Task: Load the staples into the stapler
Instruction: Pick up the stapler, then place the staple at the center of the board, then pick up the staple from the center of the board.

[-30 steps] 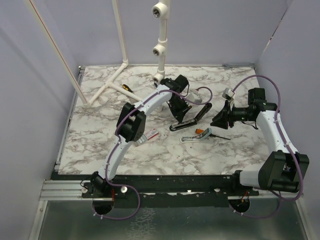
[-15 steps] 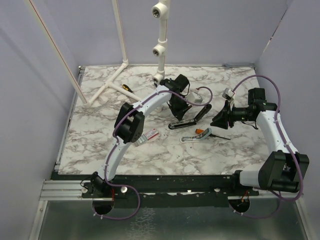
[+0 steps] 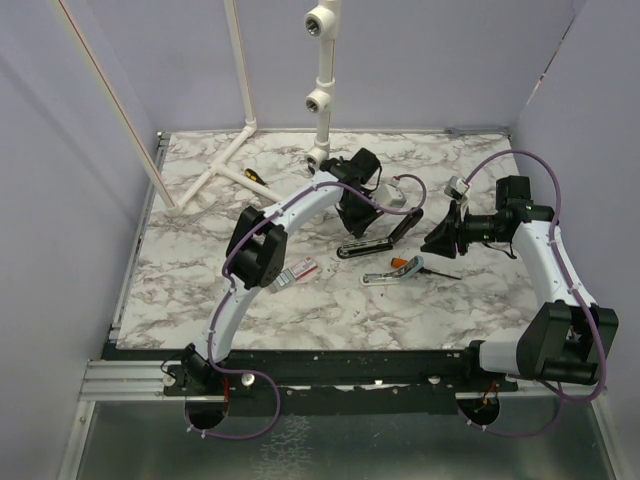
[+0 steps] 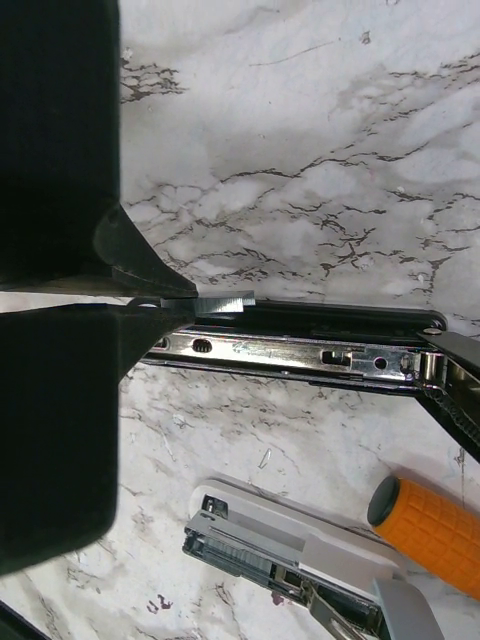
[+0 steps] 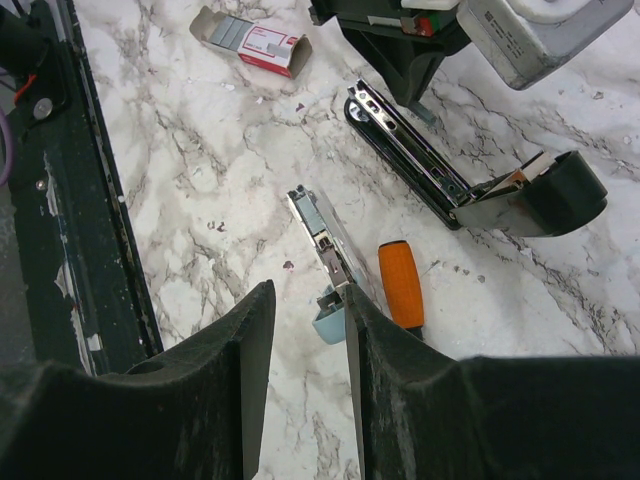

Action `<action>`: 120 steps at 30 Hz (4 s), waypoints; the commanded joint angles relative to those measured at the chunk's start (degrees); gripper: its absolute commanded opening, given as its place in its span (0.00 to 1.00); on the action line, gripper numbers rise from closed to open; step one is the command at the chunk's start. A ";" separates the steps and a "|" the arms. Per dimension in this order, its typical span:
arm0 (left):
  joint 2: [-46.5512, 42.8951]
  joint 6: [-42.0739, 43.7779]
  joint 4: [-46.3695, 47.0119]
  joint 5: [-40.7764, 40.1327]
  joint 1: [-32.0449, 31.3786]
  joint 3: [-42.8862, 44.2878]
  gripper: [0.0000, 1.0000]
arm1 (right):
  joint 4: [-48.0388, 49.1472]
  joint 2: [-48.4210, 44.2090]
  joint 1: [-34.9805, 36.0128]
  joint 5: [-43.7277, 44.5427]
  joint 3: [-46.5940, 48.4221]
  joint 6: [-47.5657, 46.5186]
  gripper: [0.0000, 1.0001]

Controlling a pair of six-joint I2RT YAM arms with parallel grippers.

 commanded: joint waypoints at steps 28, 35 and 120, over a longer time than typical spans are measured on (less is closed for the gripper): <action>-42.92 0.85 41.26 -19.47 -9.30 -60.02 0.06 | 3.13 -0.23 -2.39 1.11 -0.13 2.79 0.38; -44.53 1.81 49.83 -25.16 -12.15 -69.14 0.06 | 5.11 0.67 -2.59 2.98 -0.60 4.27 0.38; -32.84 -1.32 42.76 -5.36 -6.46 -68.38 0.42 | 4.66 2.34 -2.68 3.83 -0.62 4.07 0.38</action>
